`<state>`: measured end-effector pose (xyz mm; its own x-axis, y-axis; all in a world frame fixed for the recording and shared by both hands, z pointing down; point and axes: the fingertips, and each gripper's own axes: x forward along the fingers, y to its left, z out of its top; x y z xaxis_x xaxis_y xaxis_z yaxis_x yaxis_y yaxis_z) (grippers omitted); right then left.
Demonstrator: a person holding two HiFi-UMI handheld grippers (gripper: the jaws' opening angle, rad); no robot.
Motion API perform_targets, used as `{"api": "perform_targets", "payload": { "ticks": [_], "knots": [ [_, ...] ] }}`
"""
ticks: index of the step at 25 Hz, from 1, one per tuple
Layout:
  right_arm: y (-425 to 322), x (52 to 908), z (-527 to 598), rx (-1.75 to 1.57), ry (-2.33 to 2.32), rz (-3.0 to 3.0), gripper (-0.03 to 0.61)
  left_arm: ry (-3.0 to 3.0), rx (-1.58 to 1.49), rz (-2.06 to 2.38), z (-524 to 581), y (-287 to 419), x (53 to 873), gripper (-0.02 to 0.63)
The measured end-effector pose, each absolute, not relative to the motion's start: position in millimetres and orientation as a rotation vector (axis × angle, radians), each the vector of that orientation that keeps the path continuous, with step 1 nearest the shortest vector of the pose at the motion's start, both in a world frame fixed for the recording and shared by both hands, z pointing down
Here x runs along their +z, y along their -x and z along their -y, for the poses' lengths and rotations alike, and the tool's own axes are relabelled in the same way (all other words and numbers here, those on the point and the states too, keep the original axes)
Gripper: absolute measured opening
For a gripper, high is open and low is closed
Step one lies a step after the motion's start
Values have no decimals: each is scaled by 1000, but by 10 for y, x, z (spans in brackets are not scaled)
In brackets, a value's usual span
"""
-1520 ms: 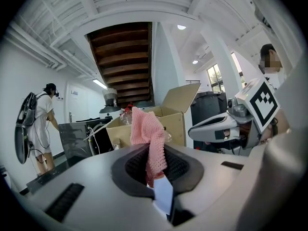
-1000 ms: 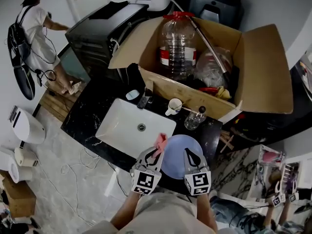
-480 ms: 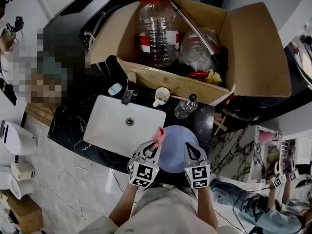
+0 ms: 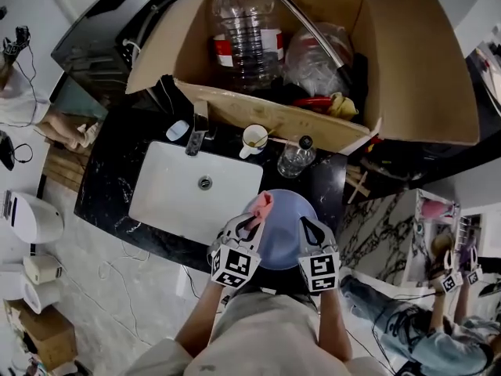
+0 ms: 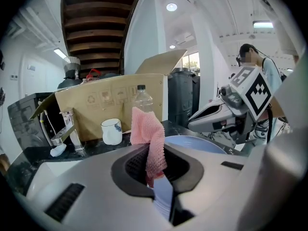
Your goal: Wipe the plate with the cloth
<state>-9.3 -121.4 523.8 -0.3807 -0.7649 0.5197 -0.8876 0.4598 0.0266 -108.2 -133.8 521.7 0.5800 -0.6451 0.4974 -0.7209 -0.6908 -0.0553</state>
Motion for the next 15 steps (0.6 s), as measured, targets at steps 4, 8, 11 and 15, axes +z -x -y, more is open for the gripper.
{"api": "perform_targets", "payload": {
  "ticks": [4, 8, 11, 15],
  "knots": [
    [76, 5328, 1281, 360, -1327, 2276, 8, -2634, 797, 1162, 1404, 1001, 5339, 34],
    [-4, 5428, 1312, 386, -1301, 2275, 8, -2598, 854, 1147, 1422, 932, 5487, 34],
    [-85, 5494, 1348, 403, -1303, 2268, 9, -2581, 891, 1141, 1465, 888, 5581, 34],
    [-195, 5611, 1323, 431, -1300, 2244, 12, -2547, 975, 1125, 1456, 858, 5739, 34]
  ]
}}
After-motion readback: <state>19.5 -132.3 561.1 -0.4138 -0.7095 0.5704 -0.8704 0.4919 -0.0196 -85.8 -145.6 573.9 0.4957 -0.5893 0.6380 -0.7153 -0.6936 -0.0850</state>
